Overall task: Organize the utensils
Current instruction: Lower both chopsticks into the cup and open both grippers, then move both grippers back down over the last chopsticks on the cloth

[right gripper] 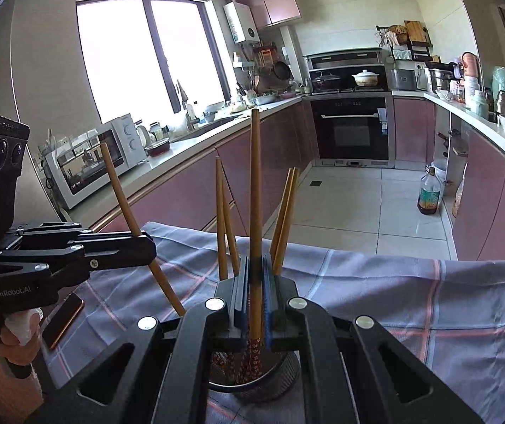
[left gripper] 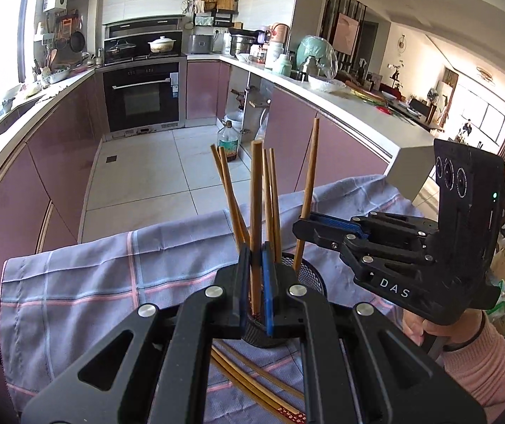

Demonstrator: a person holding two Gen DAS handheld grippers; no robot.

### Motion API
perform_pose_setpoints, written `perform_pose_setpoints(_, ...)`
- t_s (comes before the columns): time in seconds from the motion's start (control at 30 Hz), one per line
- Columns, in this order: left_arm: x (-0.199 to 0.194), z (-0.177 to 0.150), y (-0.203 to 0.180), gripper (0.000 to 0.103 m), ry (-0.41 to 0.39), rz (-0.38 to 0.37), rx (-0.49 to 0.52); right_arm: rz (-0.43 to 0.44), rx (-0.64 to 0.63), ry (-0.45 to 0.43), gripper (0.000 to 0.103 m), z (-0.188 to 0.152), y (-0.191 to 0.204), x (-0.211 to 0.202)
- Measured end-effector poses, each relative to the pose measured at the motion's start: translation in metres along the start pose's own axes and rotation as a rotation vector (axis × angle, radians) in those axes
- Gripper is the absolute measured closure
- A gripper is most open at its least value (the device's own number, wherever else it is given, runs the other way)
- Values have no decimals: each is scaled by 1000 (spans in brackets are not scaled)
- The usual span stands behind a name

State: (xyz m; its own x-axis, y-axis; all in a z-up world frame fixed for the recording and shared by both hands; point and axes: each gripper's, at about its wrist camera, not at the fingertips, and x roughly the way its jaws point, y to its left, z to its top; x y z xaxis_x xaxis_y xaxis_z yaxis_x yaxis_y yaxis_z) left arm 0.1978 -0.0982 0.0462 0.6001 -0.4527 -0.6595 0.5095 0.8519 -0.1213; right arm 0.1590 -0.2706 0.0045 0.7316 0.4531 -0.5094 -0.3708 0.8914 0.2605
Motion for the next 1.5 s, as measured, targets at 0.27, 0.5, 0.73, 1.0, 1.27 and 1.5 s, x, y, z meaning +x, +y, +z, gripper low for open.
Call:
perform_pose_setpoints(0.27,40,-5,13,90,66,24,-45,-19,34,15,89,-1,-4,2)
perform_pose_setpoints(0.5,50,-13,27,75,55,46,-101,-15,40,16,82,-5,-3,-2)
perform_pose_setpoints(0.73,40,-27,34,74,24,66,-128,-8,30,12,77,-12,2,-9)
perform_pose_setpoints(1.0,2,-56,32,64,-43,100,-126,31,18,-13,76,-23,11,-28)
perform_pose_setpoints(1.27,-3,-106,30,60,10,104,-131,105,-42,69,69,-57,34,-34)
perform_pose_setpoints(1.5,26,-148,29,61,134,100,-137,107,-66,217,69,-96,44,-5)
